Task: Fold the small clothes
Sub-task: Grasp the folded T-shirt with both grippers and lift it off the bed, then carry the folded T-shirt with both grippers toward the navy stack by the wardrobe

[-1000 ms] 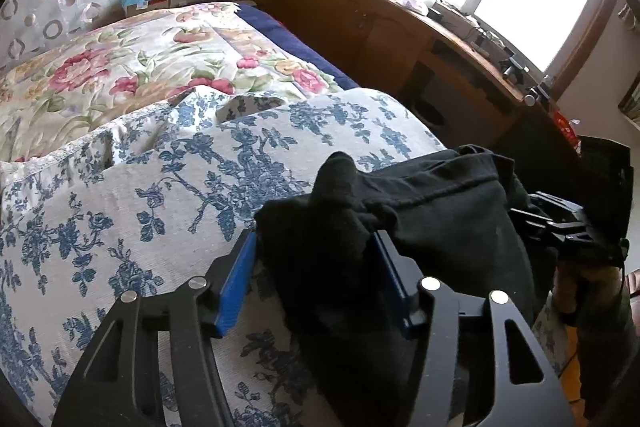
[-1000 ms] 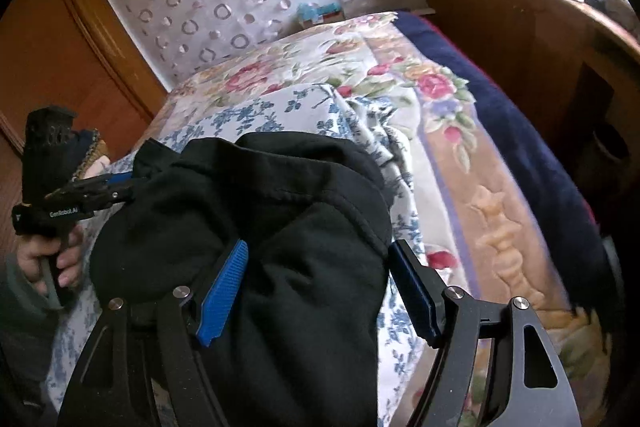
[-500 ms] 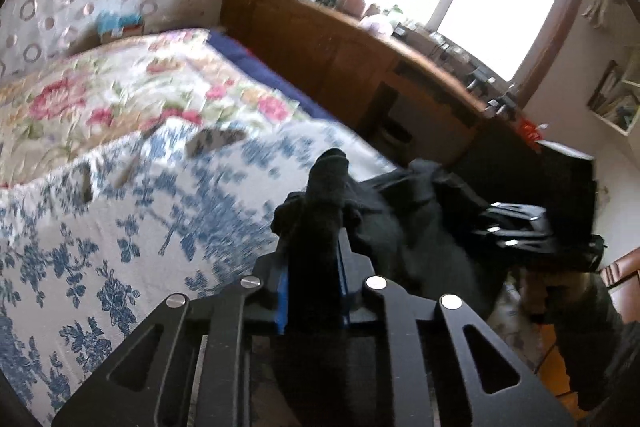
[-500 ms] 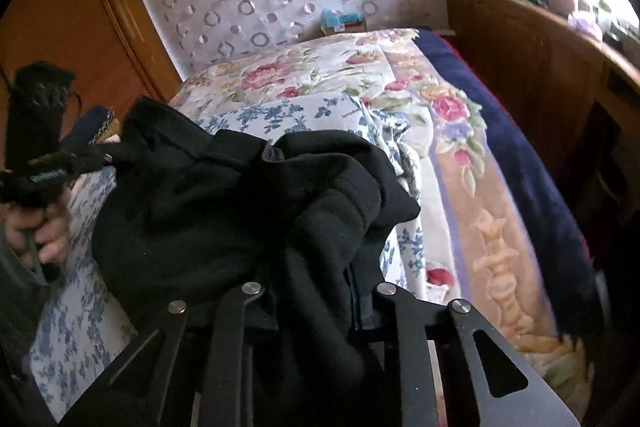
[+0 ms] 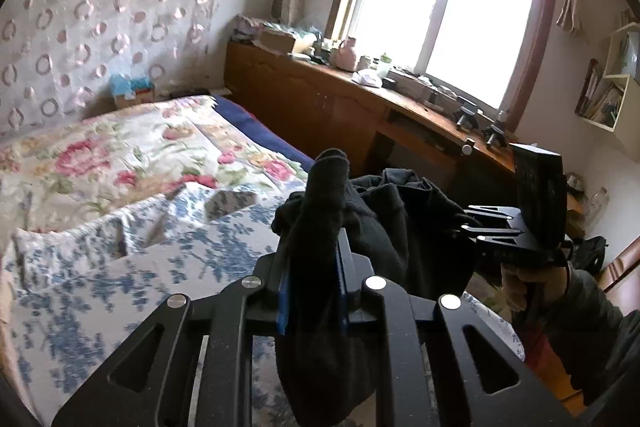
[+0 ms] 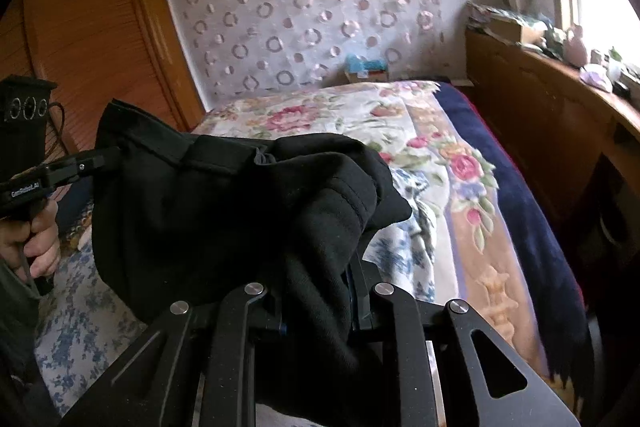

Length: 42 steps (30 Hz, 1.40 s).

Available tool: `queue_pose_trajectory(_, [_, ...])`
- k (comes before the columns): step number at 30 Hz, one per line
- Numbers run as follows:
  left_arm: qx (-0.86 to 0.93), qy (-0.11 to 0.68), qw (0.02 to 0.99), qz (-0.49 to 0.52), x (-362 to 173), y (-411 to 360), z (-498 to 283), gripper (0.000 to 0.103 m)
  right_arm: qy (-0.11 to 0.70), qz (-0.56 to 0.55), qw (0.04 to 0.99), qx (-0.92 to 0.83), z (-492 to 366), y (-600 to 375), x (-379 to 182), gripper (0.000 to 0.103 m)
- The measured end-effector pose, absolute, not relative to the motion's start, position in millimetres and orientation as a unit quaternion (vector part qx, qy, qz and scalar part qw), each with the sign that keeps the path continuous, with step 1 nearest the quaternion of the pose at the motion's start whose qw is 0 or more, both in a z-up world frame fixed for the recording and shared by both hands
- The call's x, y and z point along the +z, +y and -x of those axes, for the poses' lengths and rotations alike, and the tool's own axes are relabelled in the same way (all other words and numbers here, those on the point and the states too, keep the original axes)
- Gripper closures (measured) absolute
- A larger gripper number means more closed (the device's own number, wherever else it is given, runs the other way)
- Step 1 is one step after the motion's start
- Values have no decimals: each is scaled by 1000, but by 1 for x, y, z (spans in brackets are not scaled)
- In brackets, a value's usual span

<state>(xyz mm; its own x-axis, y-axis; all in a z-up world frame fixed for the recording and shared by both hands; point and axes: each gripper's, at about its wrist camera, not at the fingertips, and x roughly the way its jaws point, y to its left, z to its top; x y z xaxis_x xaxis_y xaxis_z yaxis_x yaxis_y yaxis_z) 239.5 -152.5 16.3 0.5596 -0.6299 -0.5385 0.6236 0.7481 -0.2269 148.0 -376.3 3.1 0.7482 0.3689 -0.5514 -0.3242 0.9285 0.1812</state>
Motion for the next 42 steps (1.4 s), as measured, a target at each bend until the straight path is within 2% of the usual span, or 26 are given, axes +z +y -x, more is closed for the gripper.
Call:
queue_pose_trajectory(10, [-302, 292, 908, -9, 25, -108, -214, 84, 291, -17, 929, 229, -170, -342, -5, 83])
queue_pose_trajectory(31, [-143, 224, 964, 14, 57, 39, -176, 84, 233, 101, 896, 363, -282, -231, 28, 83])
queue_pose_trajectory(42, [-34, 215, 975, 52, 31, 114, -171, 84, 196, 204, 853, 440, -359, -132, 45, 83])
